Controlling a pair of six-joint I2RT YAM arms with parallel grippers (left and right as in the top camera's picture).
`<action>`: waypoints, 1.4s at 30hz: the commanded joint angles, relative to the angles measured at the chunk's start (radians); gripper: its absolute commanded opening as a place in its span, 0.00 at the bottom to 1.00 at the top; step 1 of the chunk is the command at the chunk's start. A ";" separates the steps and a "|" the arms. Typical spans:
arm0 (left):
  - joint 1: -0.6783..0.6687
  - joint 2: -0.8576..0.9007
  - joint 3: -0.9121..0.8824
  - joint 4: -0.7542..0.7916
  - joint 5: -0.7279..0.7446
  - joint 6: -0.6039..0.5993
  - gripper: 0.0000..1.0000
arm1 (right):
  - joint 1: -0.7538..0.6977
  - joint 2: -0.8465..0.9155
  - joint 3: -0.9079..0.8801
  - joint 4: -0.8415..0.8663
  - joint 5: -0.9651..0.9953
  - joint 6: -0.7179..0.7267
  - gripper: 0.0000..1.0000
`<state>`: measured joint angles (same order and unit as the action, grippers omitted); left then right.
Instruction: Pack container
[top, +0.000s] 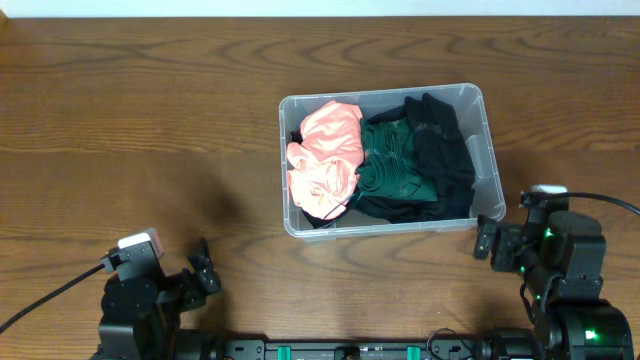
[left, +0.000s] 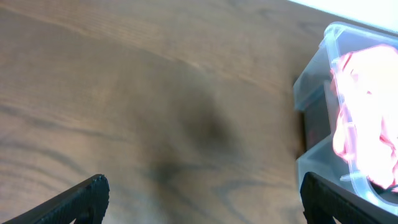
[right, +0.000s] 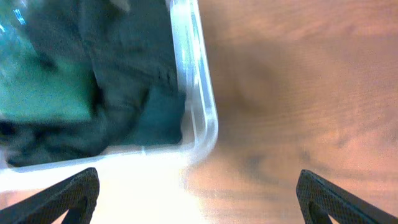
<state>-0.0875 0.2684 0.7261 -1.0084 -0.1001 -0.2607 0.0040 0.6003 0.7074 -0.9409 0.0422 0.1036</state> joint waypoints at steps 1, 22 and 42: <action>0.003 -0.003 -0.003 -0.035 0.003 0.013 0.98 | 0.005 -0.005 -0.010 -0.054 0.010 0.016 0.99; 0.003 -0.003 -0.003 -0.069 0.003 0.013 0.98 | 0.048 -0.284 -0.129 0.051 -0.099 -0.037 0.99; 0.003 -0.003 -0.003 -0.069 0.003 0.013 0.98 | 0.053 -0.594 -0.702 0.871 -0.096 -0.209 0.99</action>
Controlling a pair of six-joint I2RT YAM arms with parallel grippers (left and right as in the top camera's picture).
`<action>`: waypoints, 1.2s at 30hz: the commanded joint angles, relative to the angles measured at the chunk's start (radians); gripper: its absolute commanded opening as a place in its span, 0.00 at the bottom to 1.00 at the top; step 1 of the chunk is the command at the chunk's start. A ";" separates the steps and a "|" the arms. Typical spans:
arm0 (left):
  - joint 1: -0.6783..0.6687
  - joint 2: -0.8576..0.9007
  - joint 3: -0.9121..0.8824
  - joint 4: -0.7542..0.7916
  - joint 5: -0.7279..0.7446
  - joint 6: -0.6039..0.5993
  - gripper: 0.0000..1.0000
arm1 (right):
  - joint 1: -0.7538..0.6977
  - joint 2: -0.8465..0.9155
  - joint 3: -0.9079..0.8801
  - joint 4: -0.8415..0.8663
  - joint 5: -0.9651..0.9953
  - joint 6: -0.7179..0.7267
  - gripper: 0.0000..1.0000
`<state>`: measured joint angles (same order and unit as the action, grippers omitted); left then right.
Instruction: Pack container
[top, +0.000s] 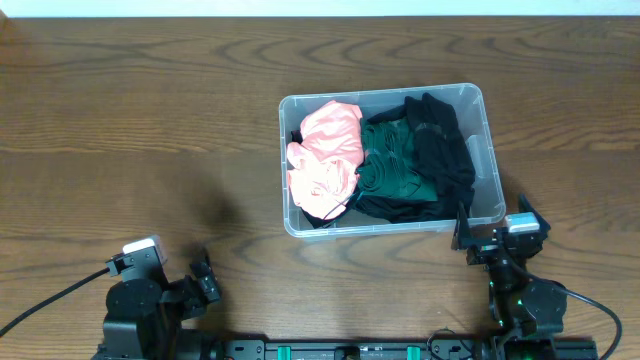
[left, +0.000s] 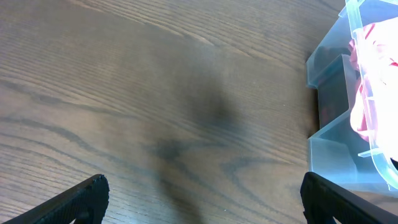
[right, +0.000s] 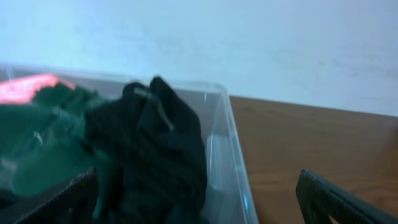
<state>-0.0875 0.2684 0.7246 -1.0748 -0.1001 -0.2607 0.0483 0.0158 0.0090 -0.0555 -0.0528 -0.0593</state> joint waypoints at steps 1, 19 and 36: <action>0.003 -0.003 -0.001 -0.003 0.003 0.013 0.98 | 0.008 -0.007 -0.003 -0.013 0.000 -0.046 0.99; 0.003 -0.003 -0.001 -0.003 0.003 0.013 0.98 | 0.008 -0.006 -0.003 -0.014 0.000 -0.046 0.99; 0.003 -0.011 -0.009 -0.021 -0.016 0.042 0.98 | 0.008 -0.006 -0.003 -0.014 0.000 -0.047 0.99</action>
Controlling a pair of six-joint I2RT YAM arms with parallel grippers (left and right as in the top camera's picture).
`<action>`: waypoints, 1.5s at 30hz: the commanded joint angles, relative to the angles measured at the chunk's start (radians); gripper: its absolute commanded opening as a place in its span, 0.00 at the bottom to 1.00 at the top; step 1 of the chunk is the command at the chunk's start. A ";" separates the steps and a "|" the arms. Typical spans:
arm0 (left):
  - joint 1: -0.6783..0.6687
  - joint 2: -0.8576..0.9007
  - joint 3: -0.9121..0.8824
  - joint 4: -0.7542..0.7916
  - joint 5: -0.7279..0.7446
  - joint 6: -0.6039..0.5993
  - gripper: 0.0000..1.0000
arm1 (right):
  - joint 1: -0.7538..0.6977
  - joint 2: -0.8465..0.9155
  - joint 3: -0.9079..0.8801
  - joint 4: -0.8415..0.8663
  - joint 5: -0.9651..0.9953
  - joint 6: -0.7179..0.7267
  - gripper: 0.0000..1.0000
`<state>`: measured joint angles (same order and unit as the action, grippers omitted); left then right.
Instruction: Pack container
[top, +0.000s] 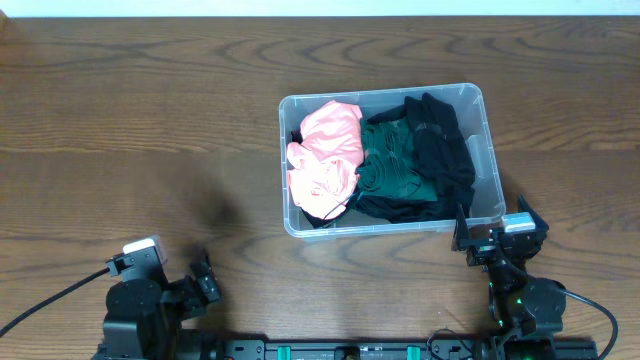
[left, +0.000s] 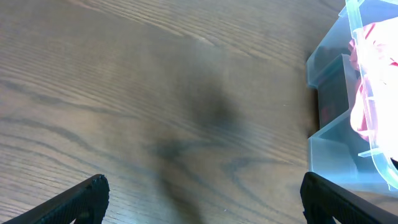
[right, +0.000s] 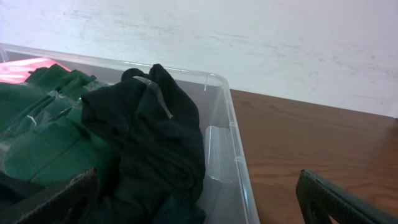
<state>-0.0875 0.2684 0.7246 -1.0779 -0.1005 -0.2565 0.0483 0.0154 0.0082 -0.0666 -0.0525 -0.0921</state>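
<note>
A clear plastic container (top: 489, 140) stands on the wooden table. It holds a pink garment (top: 325, 160), a dark green garment (top: 392, 160) and a black garment (top: 440, 150). My left gripper (top: 203, 278) rests open near the front left edge, far from the container, with nothing between its fingers (left: 87, 193). My right gripper (top: 497, 238) is open just in front of the container's front right corner, looking level across the rim (right: 231, 134) at the black garment (right: 155, 130) and green garment (right: 43, 137).
Bare wooden tabletop (top: 140, 120) stretches left of and behind the container. A white wall (right: 249, 37) rises beyond the table's far edge. Both arm bases sit at the front edge.
My right arm first stood beside the container's right front corner with its camera looking down on it. By 1.2 s ago it had dropped lower and nearer the front edge, looking level. My left arm also drew back slightly. Both have held still.
</note>
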 joint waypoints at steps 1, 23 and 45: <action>0.003 -0.017 -0.014 -0.036 -0.023 0.040 0.98 | 0.008 -0.006 -0.003 -0.003 -0.001 -0.014 0.99; 0.004 -0.266 -0.721 1.016 -0.018 0.106 0.98 | 0.008 -0.006 -0.003 -0.003 -0.001 -0.013 0.99; 0.004 -0.264 -0.721 1.019 -0.019 0.106 0.98 | 0.008 -0.006 -0.003 -0.003 -0.001 -0.013 0.99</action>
